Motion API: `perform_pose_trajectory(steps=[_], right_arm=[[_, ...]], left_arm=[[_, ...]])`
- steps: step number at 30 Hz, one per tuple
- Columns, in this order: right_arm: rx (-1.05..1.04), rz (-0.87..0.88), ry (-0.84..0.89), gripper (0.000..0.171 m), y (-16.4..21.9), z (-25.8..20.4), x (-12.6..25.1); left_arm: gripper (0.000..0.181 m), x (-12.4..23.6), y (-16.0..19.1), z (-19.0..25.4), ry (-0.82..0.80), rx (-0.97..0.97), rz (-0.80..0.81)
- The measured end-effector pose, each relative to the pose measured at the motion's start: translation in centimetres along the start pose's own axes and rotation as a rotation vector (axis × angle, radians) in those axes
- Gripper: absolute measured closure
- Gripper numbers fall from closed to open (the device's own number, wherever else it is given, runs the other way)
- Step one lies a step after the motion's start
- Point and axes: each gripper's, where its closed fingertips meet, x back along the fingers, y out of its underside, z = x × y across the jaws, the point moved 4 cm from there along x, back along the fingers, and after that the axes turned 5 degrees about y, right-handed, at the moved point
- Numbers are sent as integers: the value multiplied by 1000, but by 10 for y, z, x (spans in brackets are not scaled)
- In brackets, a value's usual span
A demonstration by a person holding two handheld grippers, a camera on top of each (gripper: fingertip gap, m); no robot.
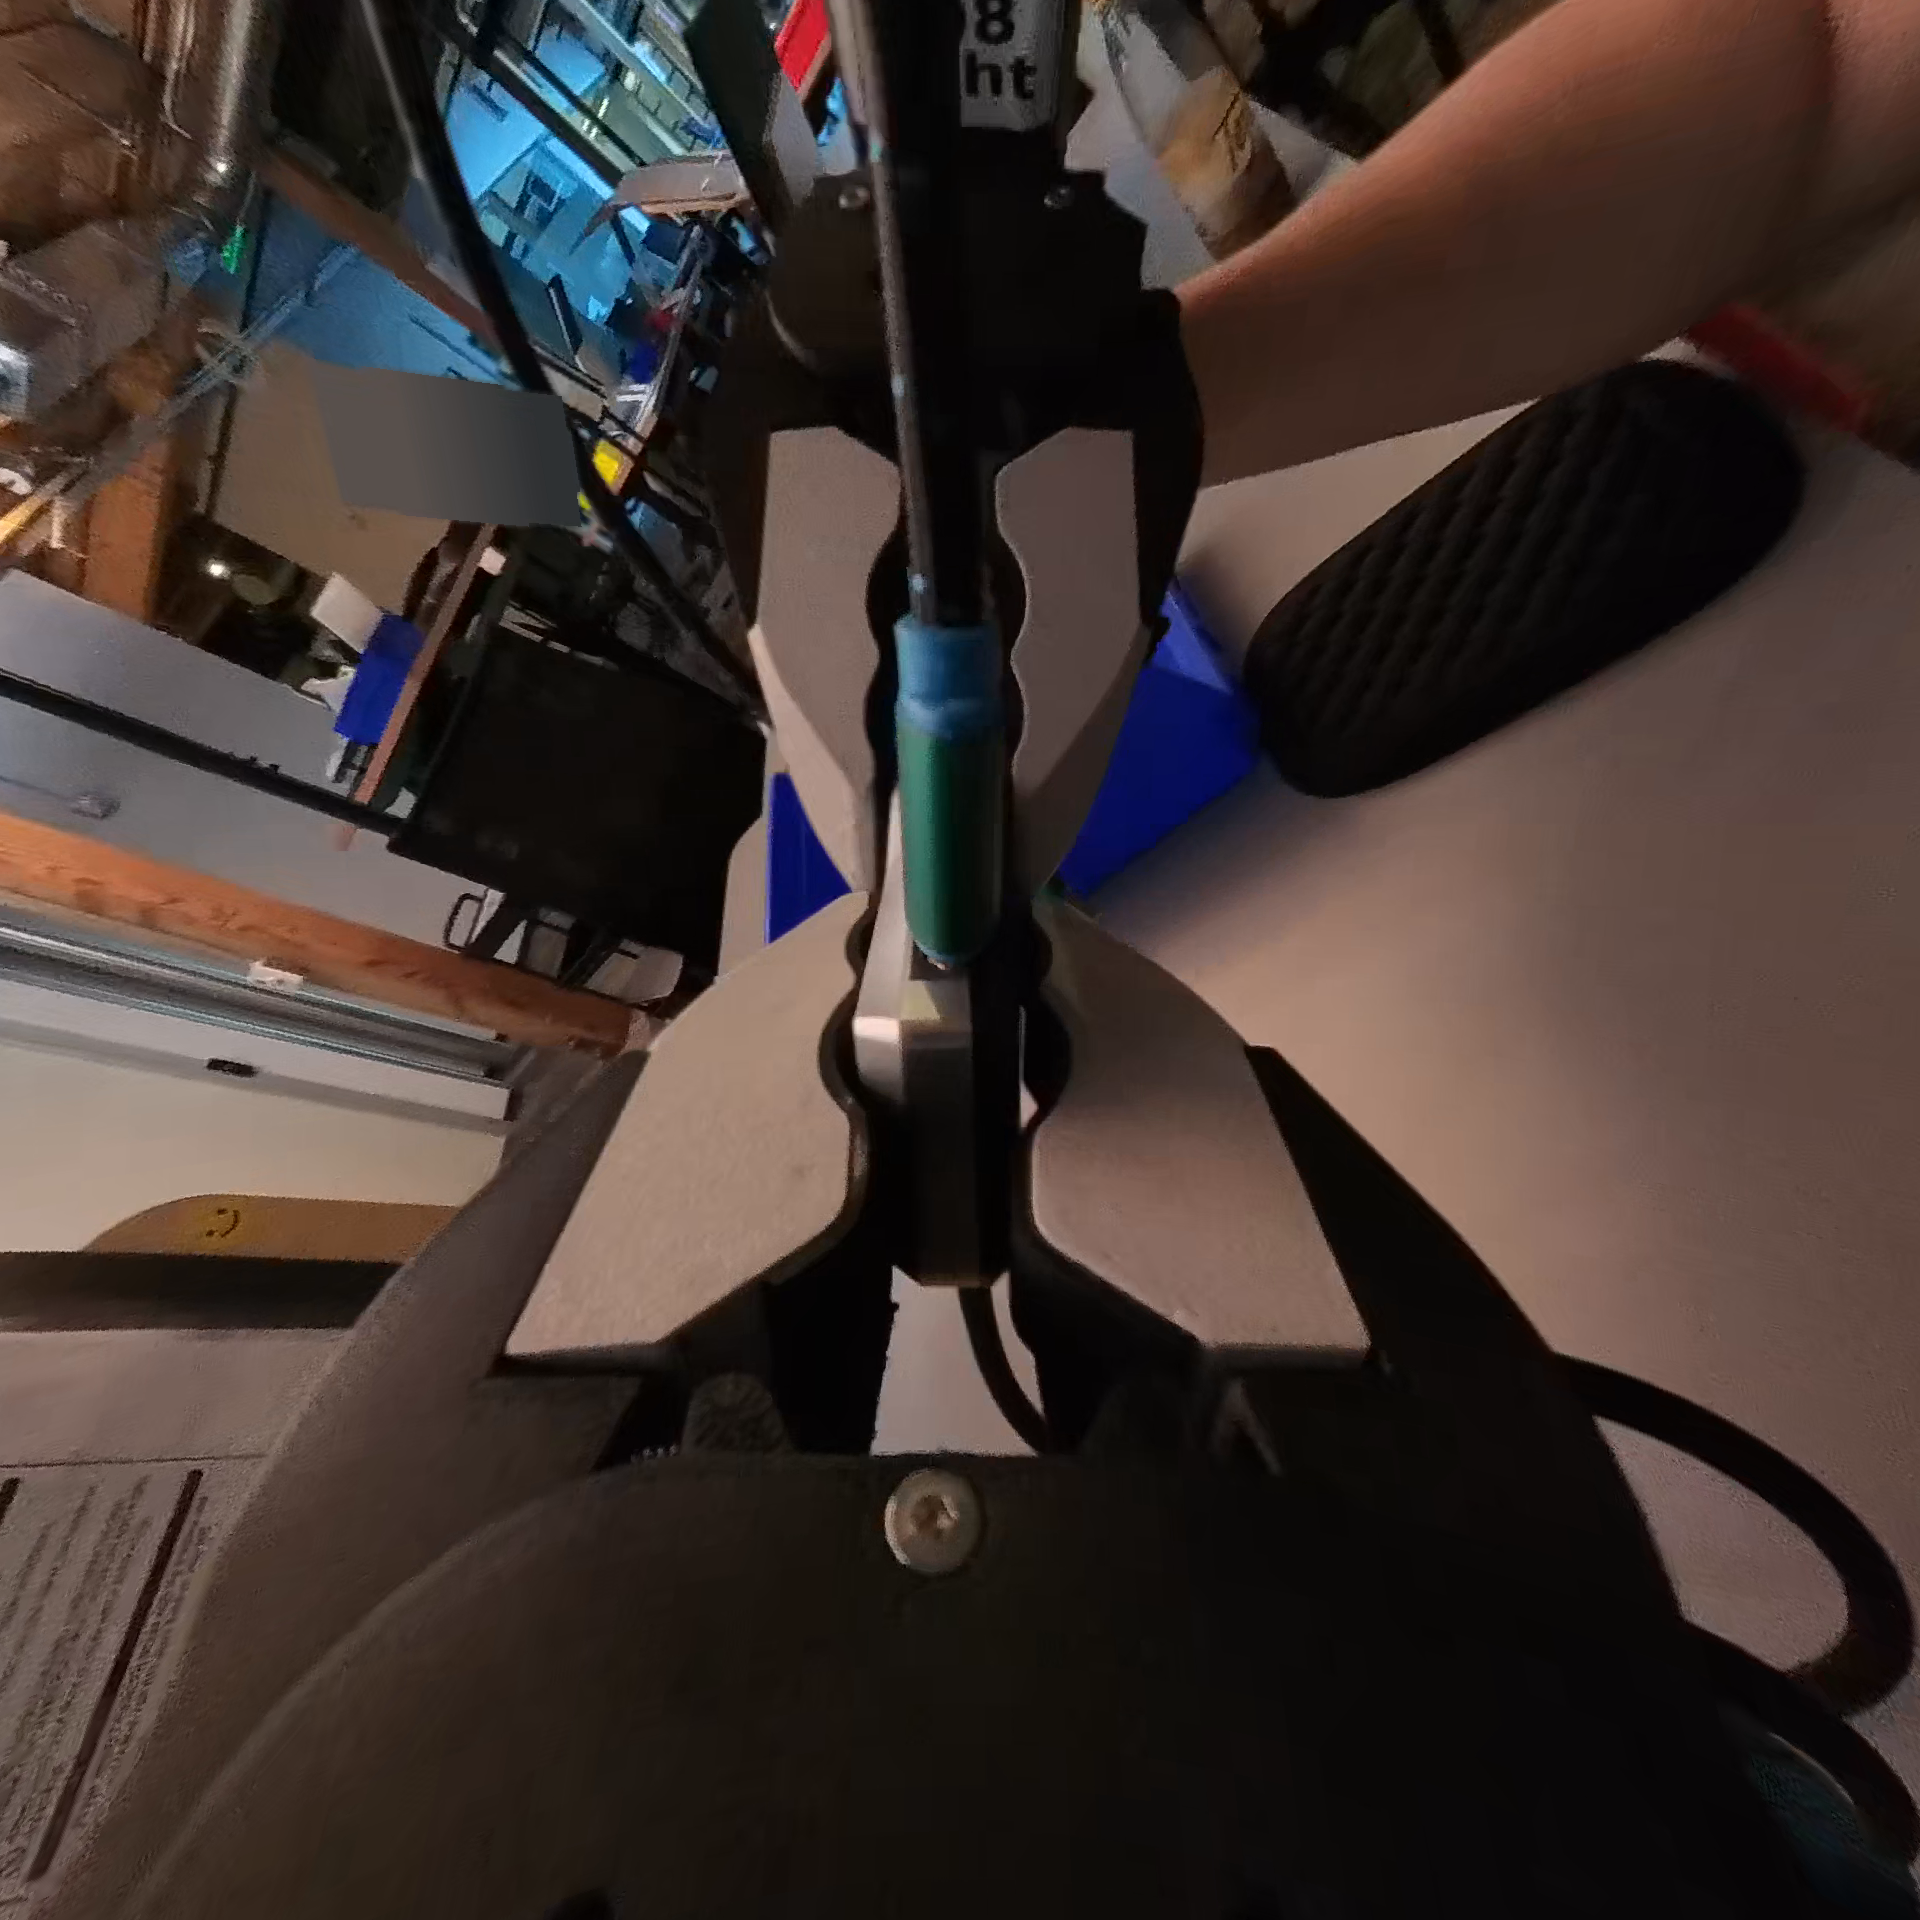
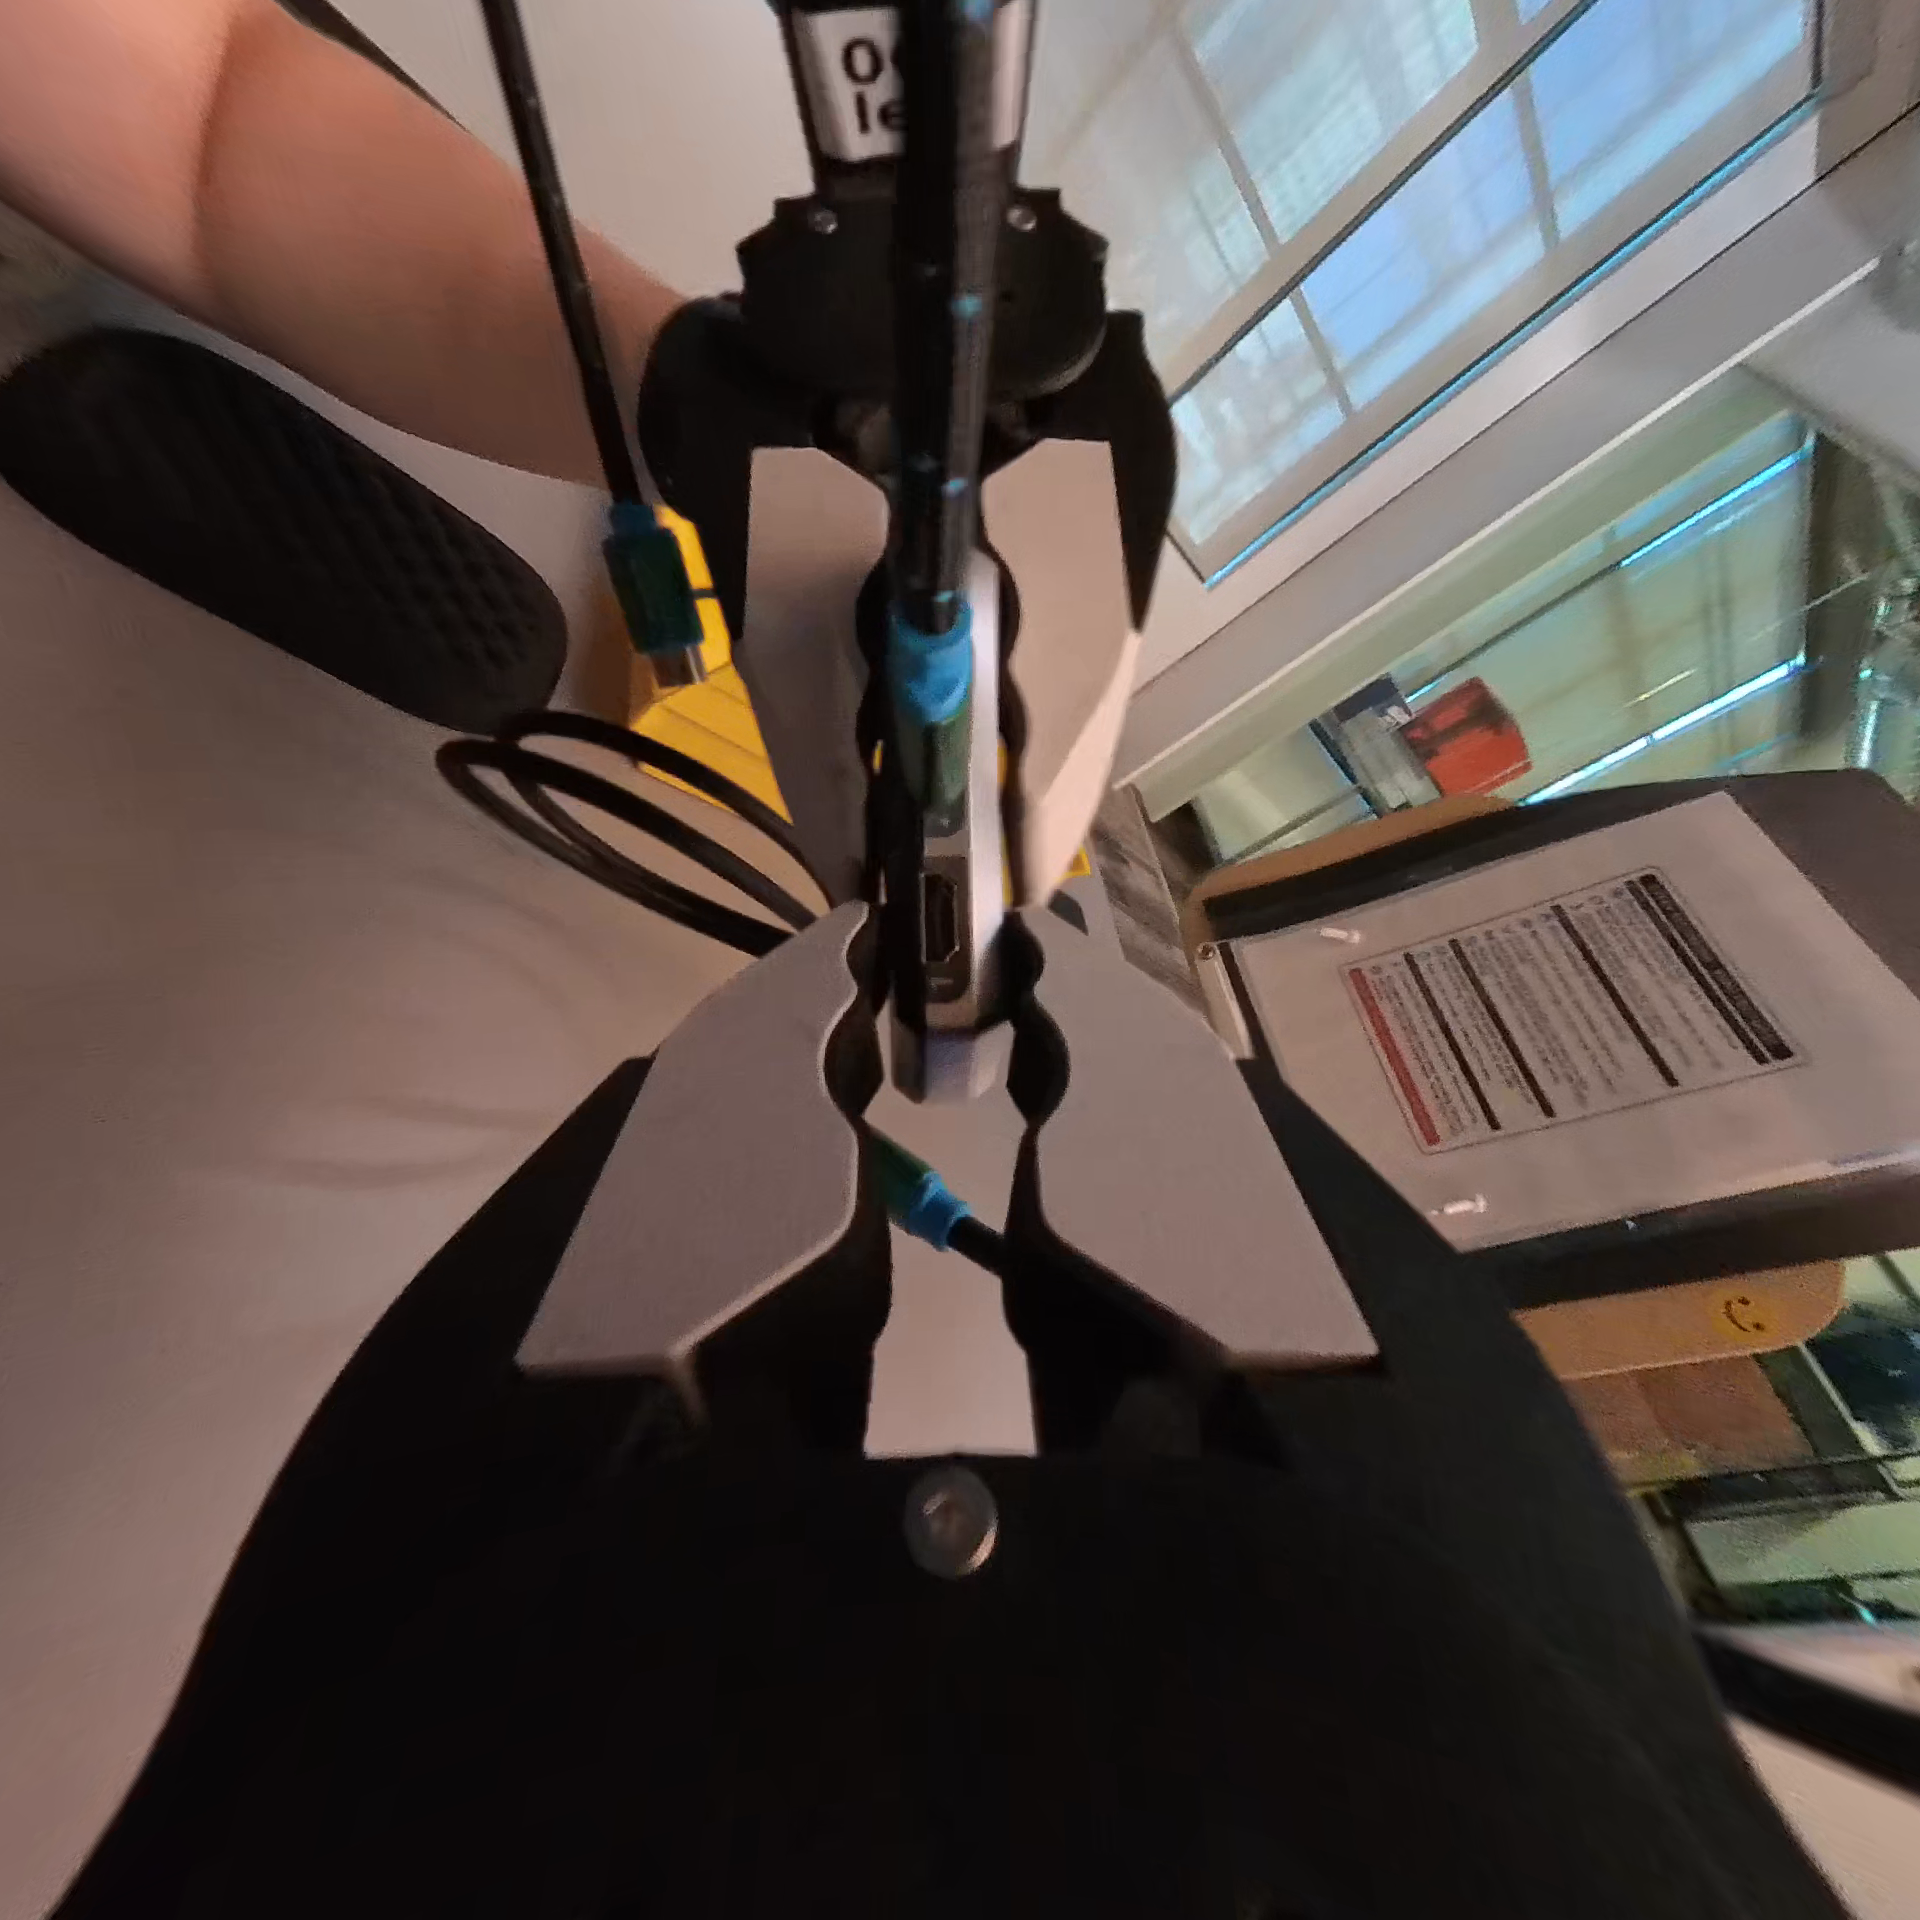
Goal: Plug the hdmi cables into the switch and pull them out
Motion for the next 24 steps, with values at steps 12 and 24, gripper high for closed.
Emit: perform_pose_trajectory(steps=[12,24], right_arm=[[-36,-275,177,151,12,129,108],[-295,-693,168,150,163,185,185]], left_arm=[[122,101,36,-126,-570,400,23],[126,127,72,-105,-587,565,-40]])
